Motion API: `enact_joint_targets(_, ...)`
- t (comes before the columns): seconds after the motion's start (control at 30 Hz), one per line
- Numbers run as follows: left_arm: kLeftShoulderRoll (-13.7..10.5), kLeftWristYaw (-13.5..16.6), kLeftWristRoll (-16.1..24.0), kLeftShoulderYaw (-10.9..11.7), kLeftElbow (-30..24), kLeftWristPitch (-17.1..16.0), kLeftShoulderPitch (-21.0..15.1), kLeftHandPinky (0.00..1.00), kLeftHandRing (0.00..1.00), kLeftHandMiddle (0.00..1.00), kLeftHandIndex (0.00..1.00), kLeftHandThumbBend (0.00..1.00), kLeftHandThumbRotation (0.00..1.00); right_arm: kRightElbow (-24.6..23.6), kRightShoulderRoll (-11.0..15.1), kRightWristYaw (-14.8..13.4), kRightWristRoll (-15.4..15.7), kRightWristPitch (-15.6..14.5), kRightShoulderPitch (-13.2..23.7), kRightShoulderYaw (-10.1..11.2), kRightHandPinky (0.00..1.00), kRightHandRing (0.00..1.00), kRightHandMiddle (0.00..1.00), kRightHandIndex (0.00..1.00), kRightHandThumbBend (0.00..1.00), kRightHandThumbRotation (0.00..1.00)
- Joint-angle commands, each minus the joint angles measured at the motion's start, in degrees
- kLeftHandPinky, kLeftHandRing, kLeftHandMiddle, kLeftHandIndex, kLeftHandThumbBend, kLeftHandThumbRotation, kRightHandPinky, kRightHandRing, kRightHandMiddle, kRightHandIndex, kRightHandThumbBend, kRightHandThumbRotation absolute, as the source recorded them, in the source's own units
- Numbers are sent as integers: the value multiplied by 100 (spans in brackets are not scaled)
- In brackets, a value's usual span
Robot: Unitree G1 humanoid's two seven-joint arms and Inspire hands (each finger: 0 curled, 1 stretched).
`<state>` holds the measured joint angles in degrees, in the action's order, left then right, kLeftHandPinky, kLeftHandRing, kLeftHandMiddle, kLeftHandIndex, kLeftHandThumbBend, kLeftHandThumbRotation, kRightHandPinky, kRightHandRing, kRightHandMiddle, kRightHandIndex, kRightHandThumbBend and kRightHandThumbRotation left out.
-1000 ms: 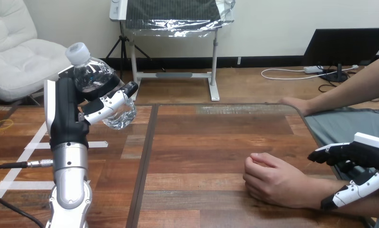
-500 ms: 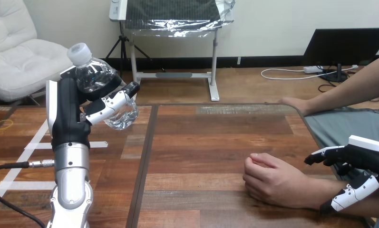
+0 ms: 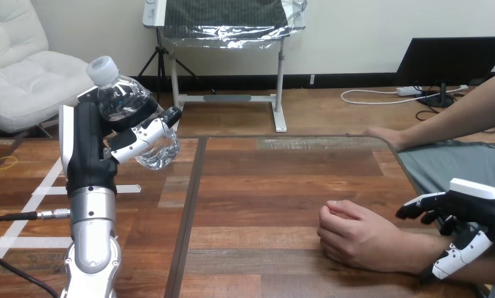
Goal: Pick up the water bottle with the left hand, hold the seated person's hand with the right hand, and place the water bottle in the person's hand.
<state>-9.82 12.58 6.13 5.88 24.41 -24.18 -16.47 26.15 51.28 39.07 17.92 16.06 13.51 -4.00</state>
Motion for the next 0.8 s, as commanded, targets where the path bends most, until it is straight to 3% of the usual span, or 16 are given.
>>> enact_joint_targets(0.0, -9, 14, -62, 88, -229, -60, -456, 25, 30, 36, 41, 57, 0, 192, -247, -65, 61, 11, 230, -224, 71, 83, 86, 83, 100, 15)
enact_joint_targets(0.3, 4, 26, -63, 100, -273, 11, -448, 25, 30, 36, 41, 57, 0, 261, -236, -26, 282, -115, 387, -461, 70, 81, 84, 83, 100, 13)
enact_joint_targets(0.4, 11, 22, -74, 110, -326, 25, -414, 25, 30, 36, 41, 57, 0, 285, -235, 41, 414, -289, 449, -593, 69, 81, 85, 82, 100, 12)
enact_joint_targets(0.77, 28, -11, -120, 151, -364, 34, -390, 26, 30, 36, 41, 57, 0, 438, -220, 76, 561, -495, 538, -751, 68, 80, 83, 81, 100, 11)
